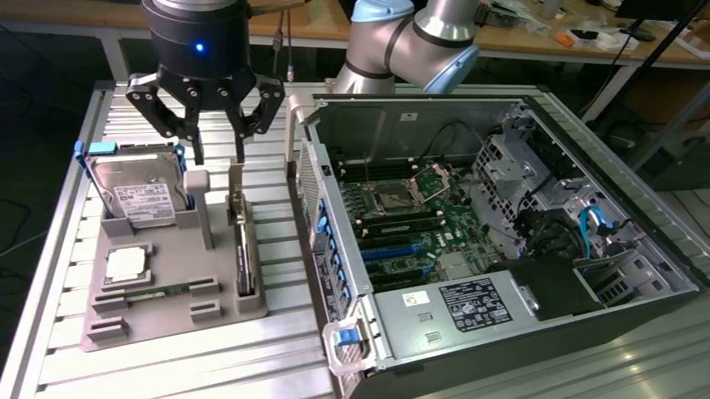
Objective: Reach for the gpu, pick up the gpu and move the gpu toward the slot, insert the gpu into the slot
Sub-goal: 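Pick up the gpu and move the gpu toward the slot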
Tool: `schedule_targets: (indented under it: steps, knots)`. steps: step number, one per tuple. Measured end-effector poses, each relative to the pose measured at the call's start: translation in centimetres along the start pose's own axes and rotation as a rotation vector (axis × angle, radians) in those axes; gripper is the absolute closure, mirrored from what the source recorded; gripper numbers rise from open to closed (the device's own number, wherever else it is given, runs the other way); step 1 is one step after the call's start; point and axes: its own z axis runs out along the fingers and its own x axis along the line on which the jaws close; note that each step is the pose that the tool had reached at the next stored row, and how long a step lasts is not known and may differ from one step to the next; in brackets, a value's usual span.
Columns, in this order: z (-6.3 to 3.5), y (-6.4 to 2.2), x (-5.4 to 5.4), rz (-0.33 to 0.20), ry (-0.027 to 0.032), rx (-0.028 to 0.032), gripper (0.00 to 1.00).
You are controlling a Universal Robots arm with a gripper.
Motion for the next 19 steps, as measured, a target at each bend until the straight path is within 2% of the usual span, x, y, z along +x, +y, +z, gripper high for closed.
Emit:
schedule_targets:
  steps: [4, 13, 19]
  knots:
    - [0.43, -0.6, 0.0, 0.0, 0.0031, 0.0002, 0.52]
    - [1.99, -1.35, 0.0, 0.0, 0.003, 0.0001, 0.52]
    - [2.31, -2.4, 0.0, 0.0, 0.003, 0.0, 0.52]
